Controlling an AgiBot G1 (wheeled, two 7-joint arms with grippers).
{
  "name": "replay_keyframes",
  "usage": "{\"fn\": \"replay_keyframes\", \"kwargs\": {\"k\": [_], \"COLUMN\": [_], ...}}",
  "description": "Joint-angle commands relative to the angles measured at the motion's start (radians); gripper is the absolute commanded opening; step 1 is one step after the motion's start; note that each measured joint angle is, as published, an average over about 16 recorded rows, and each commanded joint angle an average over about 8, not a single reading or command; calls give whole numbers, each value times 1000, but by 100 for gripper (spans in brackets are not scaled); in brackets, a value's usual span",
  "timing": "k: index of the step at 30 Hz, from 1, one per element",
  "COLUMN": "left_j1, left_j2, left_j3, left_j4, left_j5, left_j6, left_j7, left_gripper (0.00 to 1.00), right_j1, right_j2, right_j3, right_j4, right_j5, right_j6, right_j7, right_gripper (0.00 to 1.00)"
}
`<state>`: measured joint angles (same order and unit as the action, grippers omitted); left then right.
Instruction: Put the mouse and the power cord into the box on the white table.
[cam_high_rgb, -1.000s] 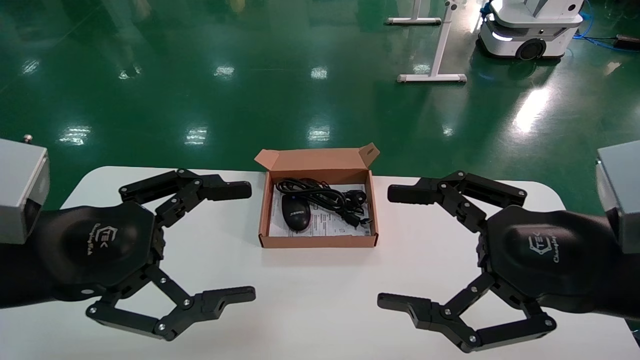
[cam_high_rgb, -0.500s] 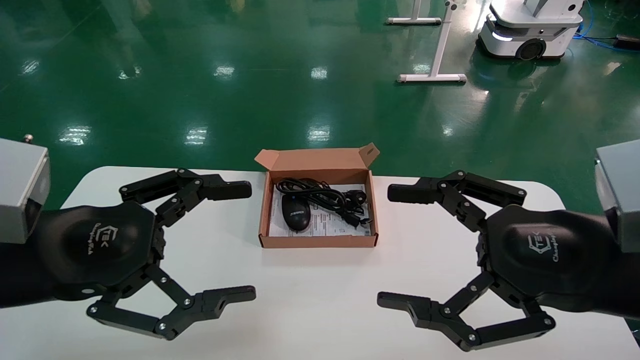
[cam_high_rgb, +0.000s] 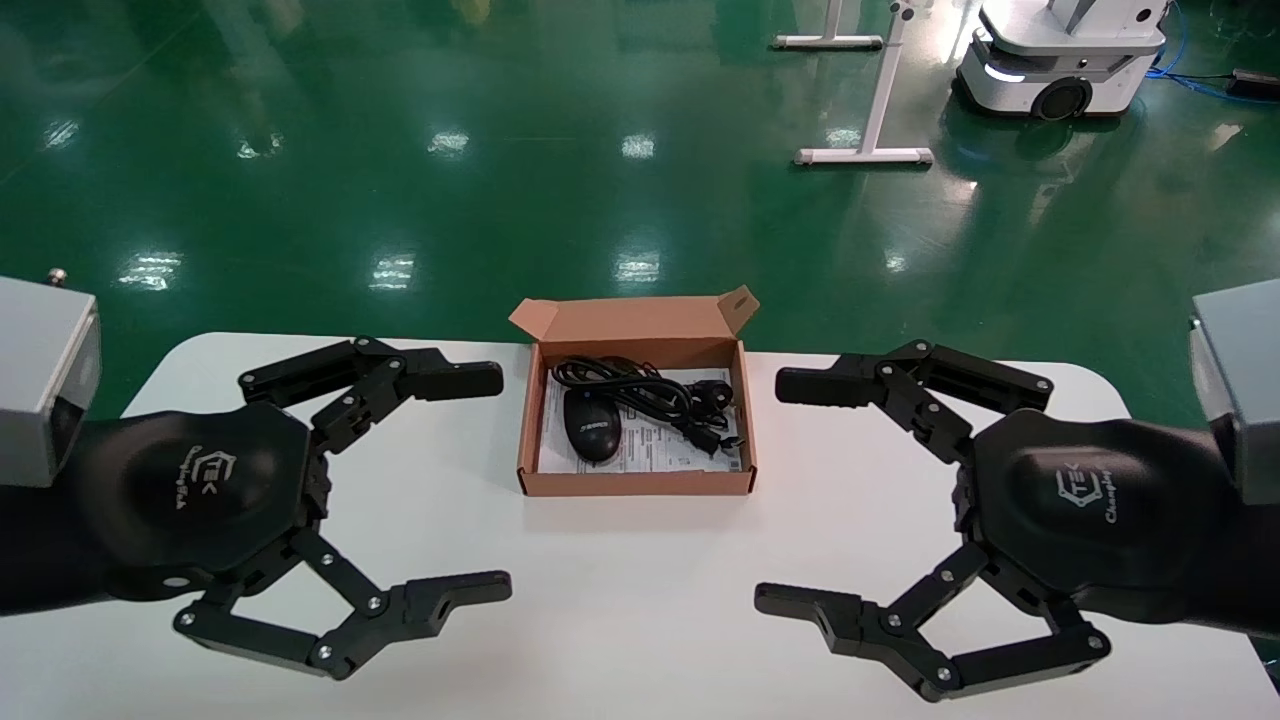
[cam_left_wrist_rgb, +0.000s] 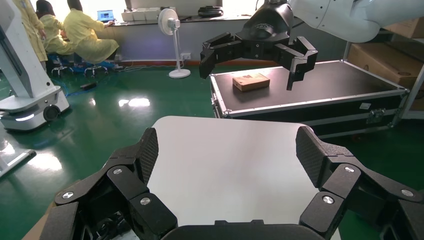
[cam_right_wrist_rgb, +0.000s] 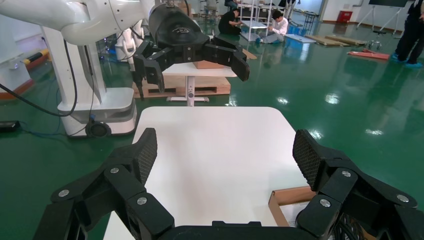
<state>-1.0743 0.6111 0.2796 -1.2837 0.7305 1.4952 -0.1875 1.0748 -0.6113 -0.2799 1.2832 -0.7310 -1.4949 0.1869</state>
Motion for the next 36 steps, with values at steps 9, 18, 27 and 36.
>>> {"fn": "replay_keyframes", "kwargs": {"k": [9,18,27,36], "left_j1": [0,0,0,0], "left_j2": [0,0,0,0], "left_j3": [0,0,0,0], "left_j4": [0,0,0,0], "left_j5": [0,0,0,0], "left_j6": [0,0,0,0], "left_j7": [0,0,0,0], "left_gripper": [100,100,100,100], "right_j1": [0,0,0,0], "right_j2": [0,0,0,0], "right_j3": [0,0,0,0], "right_j4": [0,0,0,0], "right_j5": [0,0,0,0], "right_j6": [0,0,0,0], "right_j7": [0,0,0,0], "right_gripper": [100,100,100,100]}}
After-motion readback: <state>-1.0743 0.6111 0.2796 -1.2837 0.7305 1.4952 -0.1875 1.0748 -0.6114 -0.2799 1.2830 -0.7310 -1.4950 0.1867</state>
